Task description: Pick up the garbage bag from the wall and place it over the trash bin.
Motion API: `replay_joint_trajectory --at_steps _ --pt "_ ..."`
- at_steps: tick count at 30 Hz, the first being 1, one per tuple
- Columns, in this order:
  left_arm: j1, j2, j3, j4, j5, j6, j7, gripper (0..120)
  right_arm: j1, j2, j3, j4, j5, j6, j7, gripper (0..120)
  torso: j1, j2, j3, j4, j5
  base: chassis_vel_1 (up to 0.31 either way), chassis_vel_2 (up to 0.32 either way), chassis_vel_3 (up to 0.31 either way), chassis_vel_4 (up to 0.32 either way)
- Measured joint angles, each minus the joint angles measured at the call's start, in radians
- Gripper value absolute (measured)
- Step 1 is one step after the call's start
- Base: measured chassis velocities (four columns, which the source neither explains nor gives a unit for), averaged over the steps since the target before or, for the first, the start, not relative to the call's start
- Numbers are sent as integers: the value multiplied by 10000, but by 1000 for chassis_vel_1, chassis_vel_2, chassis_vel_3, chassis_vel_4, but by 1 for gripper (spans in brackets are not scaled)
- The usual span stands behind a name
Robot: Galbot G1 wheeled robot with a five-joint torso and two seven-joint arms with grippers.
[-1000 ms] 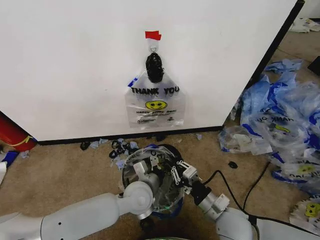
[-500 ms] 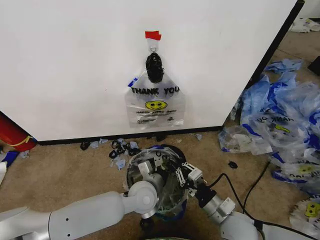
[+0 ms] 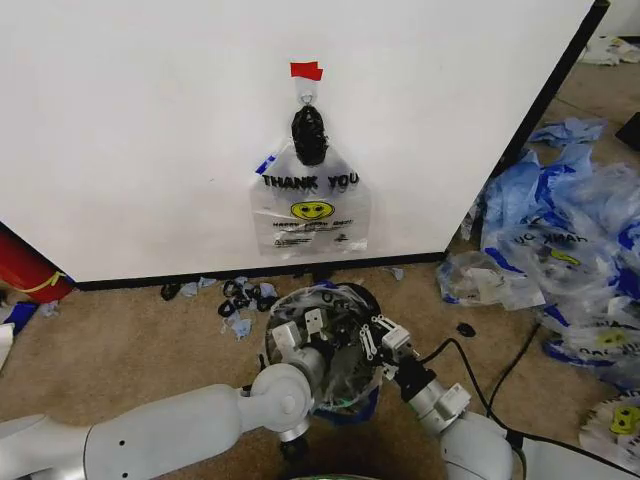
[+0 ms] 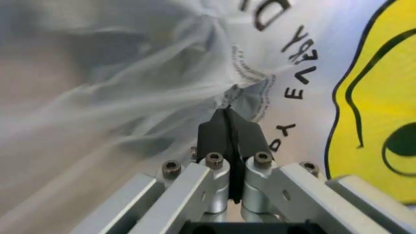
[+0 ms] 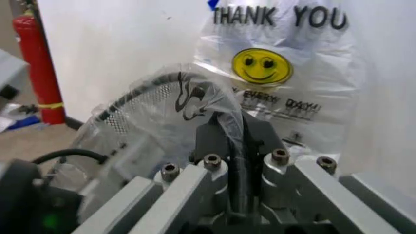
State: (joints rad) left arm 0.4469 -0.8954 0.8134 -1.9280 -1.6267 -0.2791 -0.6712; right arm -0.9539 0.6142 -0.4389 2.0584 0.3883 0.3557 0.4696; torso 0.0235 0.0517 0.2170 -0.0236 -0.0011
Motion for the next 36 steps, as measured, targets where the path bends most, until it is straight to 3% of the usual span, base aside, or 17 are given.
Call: replay_joint_trajectory --at_steps 23,29,36 --pt "230 1071 -798 -1042 91 -9 -113 0 -602 804 1018 -823 248 153 99 1 0 0 0 0 -1 0 0 0 0" --pt "581 1689 -1509 -1537 180 33 -96 0 -870 1119 1308 -927 360 173 157 1 0 0 0 -1 -1 0 0 0 0" --pt "1935 2531 -3098 -2178 1035 249 254 0 -1268 1625 1884 -882 714 174 237 1 0 0 0 -1 -1 0 0 0 0"
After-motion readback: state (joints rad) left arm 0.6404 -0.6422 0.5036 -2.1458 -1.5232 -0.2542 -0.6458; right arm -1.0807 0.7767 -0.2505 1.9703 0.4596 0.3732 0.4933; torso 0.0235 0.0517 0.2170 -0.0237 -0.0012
